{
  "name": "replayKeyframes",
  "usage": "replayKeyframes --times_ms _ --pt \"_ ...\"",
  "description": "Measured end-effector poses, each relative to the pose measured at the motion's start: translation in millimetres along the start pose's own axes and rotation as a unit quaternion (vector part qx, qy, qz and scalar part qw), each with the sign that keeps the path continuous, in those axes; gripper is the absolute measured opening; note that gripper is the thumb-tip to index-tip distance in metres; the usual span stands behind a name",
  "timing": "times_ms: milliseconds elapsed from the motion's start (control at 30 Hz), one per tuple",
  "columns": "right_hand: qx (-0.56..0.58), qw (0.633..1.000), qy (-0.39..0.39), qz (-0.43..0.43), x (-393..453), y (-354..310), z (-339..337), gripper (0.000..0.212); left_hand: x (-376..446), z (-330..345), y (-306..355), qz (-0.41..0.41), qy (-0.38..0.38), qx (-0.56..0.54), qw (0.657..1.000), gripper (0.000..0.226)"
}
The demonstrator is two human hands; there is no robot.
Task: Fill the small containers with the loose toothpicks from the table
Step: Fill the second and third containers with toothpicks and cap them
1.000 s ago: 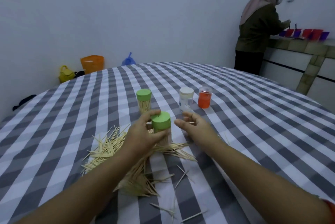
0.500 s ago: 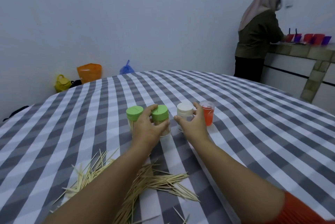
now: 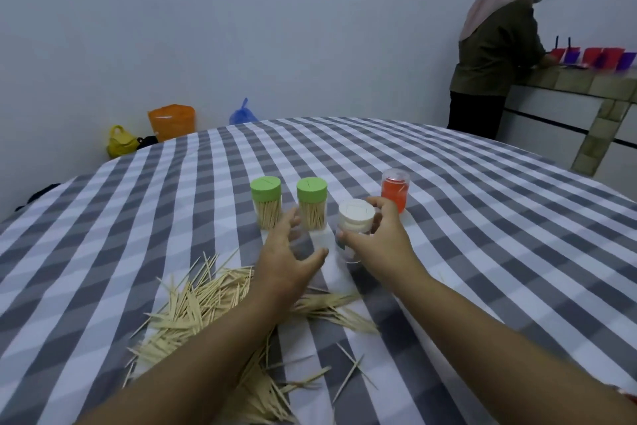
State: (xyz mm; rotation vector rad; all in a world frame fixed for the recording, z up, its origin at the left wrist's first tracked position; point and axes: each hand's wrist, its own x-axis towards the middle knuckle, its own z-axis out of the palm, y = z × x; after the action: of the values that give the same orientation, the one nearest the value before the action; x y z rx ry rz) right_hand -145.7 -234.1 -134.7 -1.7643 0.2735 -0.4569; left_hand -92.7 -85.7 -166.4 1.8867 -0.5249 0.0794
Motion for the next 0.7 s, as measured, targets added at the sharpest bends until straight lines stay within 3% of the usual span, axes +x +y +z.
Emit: replayKeyframes --times_ms 133,267,500,700 --pt "0.013 0.995 -0.093 0.022 -43 -11 0 0.068 -41 -24 12 0.026 -0.103 -0.004 0.994 0.087" --pt "-0.017 0.989 -0.146 0.029 -74 -17 11 0.067 -72 -34 19 0.069 -0.097 -0.007 0.993 0.090" --pt "-0.072 0.989 -0.132 -0.006 -103 -12 23 0.062 -100 -28 12 0.100 -0.014 0.017 0.995 0.070" --pt "-0.091 0.990 -0.089 -0.065 -98 -6 21 0.052 -98 -28 10 0.079 -0.031 -0.018 0.996 0.065"
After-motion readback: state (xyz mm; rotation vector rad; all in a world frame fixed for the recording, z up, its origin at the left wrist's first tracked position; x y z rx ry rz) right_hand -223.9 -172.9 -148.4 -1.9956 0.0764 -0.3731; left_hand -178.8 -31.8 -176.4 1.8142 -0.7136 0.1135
